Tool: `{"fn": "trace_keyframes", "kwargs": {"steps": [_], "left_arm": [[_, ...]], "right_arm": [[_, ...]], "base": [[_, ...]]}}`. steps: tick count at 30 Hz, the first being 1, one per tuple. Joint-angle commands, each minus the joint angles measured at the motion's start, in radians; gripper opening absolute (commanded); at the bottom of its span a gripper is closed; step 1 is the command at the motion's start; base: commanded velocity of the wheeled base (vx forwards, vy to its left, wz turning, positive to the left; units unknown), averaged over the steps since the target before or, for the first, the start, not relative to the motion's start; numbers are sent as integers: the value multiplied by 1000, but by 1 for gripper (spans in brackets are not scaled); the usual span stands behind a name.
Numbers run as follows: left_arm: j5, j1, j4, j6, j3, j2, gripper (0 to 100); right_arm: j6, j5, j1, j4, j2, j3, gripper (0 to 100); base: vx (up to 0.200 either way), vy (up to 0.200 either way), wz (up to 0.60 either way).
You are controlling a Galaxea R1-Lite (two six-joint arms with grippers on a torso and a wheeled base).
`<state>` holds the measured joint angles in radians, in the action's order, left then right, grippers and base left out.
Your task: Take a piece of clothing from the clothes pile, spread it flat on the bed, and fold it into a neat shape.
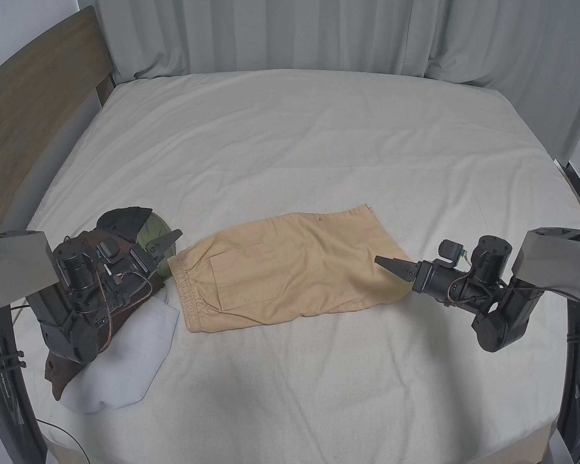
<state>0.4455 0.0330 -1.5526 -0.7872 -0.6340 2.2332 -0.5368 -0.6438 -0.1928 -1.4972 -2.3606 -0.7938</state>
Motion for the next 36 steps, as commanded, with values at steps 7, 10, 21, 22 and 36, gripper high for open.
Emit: {"fn": "trace_keyframes", "kwargs": {"steps": [7, 10, 21, 22, 36], "left_arm": [[27, 54, -1, 6, 59, -172, 100], [28, 67, -1, 5, 65, -230, 100], [25, 134, 0, 79, 100, -337, 100], [27, 137, 0, 91, 103, -343, 100], [25, 151, 0, 175, 114, -356, 100]], "right_arm": [[24, 0, -5, -43, -52, 73, 100], [32, 0, 3, -43, -63, 71, 100], [35, 0, 7, -44, -89, 105, 100], [35, 0, 9, -44, -98, 105, 100], [74, 0, 24, -44, -150, 107, 100]], "base": [[0, 0, 0], [0, 0, 0], [0, 0, 0], [0, 0, 0], [0, 0, 0]]}}
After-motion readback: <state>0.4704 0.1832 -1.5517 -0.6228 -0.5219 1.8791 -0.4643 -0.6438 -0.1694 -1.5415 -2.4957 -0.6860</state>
